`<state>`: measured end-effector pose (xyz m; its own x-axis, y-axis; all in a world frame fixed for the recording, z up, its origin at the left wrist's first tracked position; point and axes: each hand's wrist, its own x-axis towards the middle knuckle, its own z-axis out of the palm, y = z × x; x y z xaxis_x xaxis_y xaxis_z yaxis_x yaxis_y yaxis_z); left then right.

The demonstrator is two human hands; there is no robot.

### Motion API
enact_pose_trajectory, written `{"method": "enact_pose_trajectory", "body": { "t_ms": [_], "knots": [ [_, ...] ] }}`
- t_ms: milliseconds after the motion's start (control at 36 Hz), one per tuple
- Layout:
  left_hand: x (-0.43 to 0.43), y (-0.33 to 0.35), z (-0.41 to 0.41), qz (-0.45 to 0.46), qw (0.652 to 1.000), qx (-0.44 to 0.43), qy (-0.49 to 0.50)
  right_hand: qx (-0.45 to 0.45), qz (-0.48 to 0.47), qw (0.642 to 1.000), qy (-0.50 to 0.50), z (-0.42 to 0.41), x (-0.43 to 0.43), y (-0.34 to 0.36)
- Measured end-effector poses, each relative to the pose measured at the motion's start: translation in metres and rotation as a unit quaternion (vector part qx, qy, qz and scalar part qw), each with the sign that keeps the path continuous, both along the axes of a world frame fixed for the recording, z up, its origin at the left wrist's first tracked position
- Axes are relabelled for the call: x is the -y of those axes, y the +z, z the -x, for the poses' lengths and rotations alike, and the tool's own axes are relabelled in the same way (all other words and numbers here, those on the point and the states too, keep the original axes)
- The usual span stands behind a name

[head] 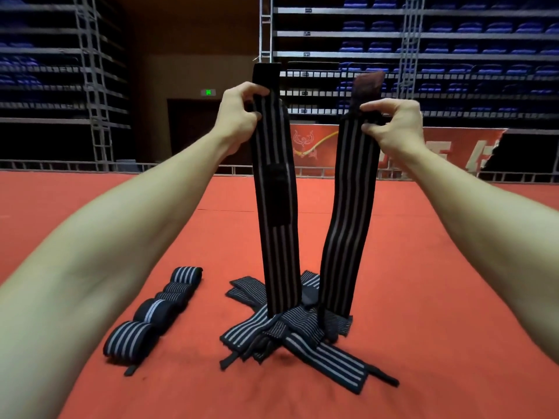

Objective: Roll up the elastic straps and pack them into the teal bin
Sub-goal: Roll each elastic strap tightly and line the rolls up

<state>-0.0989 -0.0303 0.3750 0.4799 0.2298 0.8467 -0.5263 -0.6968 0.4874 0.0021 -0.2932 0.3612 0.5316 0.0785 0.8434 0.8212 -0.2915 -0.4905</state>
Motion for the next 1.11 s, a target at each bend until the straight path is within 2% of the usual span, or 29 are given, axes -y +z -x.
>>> {"method": "enact_pose_trajectory", "body": {
  "t_ms": [694,1028,1111],
  "knots": [
    [0.005,-0.007,0.001,0.028,0.997,-0.034,-0.068,0.017,-0.026,0.999,0.027,0.011,-0.022,0.005],
    [0.001,-0.027,-0.022,0.046,0.997,-0.055,-0.010,0.002,0.007,0.999,0.038,0.003,-0.044,-0.019],
    [0.010,-0.030,-0.027,0.058,0.996,-0.070,-0.026,0.007,0.019,0.999,0.030,0.009,-0.054,-0.023]
  ]
}}
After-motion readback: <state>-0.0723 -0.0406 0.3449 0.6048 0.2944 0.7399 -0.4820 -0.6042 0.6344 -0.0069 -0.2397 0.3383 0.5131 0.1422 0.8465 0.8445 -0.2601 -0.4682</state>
